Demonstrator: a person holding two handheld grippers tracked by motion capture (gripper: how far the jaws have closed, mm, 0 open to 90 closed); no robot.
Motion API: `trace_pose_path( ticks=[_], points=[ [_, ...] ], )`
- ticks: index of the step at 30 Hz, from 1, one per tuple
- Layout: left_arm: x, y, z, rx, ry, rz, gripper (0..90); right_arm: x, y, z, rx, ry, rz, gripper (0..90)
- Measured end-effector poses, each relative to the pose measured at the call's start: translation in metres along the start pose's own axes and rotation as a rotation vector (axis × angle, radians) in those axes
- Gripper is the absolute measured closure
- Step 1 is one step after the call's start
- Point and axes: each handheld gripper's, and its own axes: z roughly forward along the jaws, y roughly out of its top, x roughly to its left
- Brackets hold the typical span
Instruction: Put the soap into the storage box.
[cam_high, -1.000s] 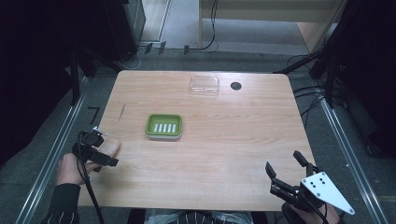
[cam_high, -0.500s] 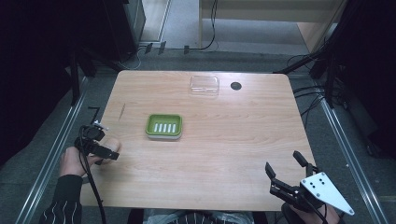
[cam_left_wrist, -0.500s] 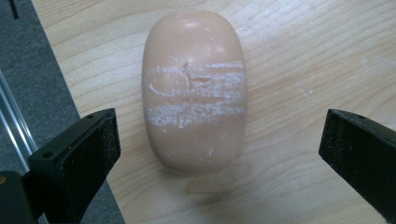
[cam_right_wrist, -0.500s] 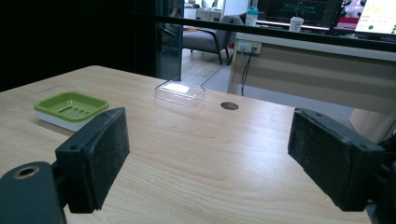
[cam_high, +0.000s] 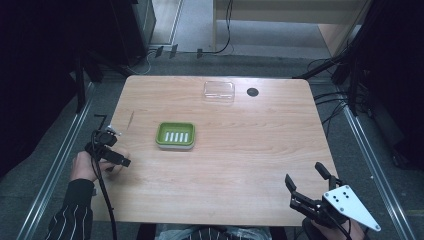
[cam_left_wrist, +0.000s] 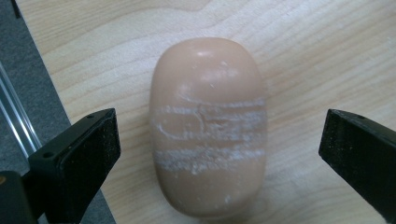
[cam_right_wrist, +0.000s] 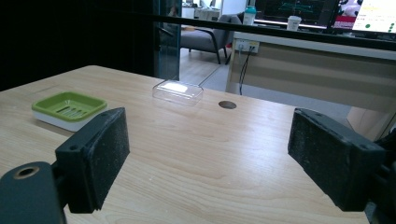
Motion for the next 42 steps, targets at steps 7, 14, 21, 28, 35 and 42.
trace_pose_path(
  ticks=[7, 14, 21, 28, 35, 42],
  points=[
    [0.001, 0.001, 0.002, -0.002, 0.010, 0.010, 6.7, 0.001, 0.000, 0.001, -0.001, 0.002, -0.003, 13.2],
    [0.003, 0.002, 0.008, 0.013, 0.009, 0.007, 15.2, 0.000, 0.000, 0.000, -0.002, 0.000, -0.002, 13.2],
    [0.004, 0.001, 0.013, 0.019, 0.008, 0.004, 21.6, 0.000, 0.000, 0.000, 0.001, 0.000, 0.001, 13.2],
    [0.002, 0.001, 0.011, 0.021, -0.004, -0.007, 29.1, 0.000, 0.000, 0.000, 0.000, 0.000, -0.001, 13.3],
    [0.002, -0.001, 0.010, 0.012, 0.001, -0.018, 33.2, 0.000, 0.000, 0.000, -0.002, 0.002, 0.000, 13.2],
    [0.001, -0.002, 0.009, 0.018, -0.005, 0.004, 33.6, 0.000, 0.000, 0.000, -0.005, 0.002, -0.001, 13.2]
  ],
)
